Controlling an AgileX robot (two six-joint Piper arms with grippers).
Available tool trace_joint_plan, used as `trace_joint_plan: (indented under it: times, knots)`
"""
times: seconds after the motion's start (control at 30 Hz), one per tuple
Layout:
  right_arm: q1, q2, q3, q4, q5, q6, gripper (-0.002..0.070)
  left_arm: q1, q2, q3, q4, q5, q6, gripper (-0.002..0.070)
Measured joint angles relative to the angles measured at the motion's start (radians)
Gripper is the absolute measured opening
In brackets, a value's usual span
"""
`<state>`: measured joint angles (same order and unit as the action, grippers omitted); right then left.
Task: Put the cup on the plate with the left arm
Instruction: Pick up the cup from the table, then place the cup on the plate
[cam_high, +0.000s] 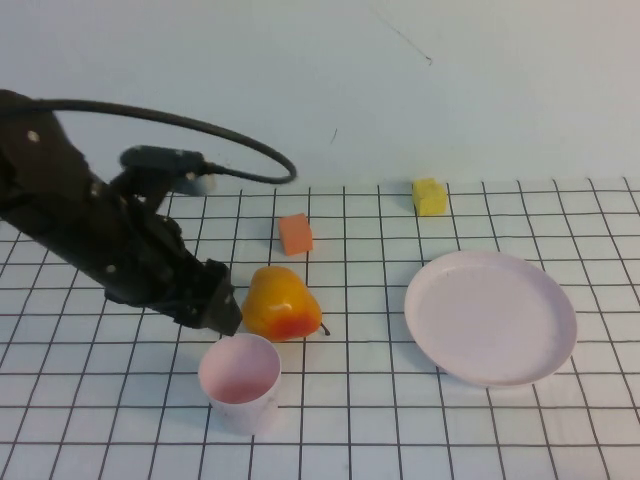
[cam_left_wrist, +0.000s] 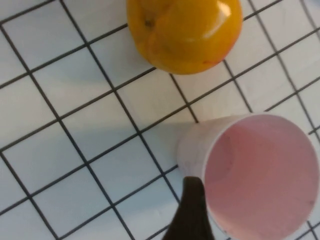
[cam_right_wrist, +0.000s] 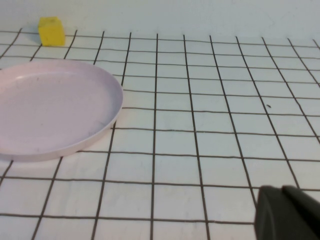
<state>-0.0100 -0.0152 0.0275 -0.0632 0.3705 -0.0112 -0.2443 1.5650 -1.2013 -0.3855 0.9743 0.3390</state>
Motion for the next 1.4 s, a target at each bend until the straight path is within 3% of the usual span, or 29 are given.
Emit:
trace_joint_plan:
  times: [0.13, 0.4, 0.57, 0.7, 0.8, 0.97, 1.1, 1.3, 1.4]
  knots:
    - [0.0, 0.0, 0.0, 0.0, 0.0, 0.0, -0.0002, -0.051, 0.085, -0.008, 0.111, -0.046, -0.092, 0.0518]
    - [0.0, 0.0, 0.0, 0.0, 0.0, 0.0, -0.0002, -0.061, 0.218, -0.014, 0.149, -0.066, -0.117, 0.0472]
    - [0.0, 0.0, 0.0, 0.0, 0.0, 0.0, -0.0002, -0.061, 0.267, -0.014, 0.153, -0.064, -0.117, 0.0309]
    - [0.0, 0.0, 0.0, 0.0, 0.0, 0.0, -0.0002, -0.061, 0.275, -0.014, 0.151, -0.053, -0.117, 0.0081]
    - [0.0, 0.0, 0.0, 0.0, 0.0, 0.0, -0.0002, -0.061, 0.277, -0.027, 0.118, -0.007, -0.106, 0.0025]
    - [0.0, 0.0, 0.0, 0.0, 0.0, 0.0, -0.0002, -0.092, 0.277, -0.113, 0.0, 0.116, -0.064, 0.001]
    - [0.0, 0.0, 0.0, 0.0, 0.0, 0.0, -0.0002, -0.189, 0.283, -0.23, -0.064, 0.133, -0.035, 0.0009]
    - [0.0, 0.0, 0.0, 0.0, 0.0, 0.0, -0.0002, -0.372, 0.373, -0.488, -0.028, 0.063, -0.048, 0.0009]
    - [0.0, 0.0, 0.0, 0.0, 0.0, 0.0, -0.0002, -0.424, 0.464, -0.643, 0.016, 0.063, -0.078, 0.0009]
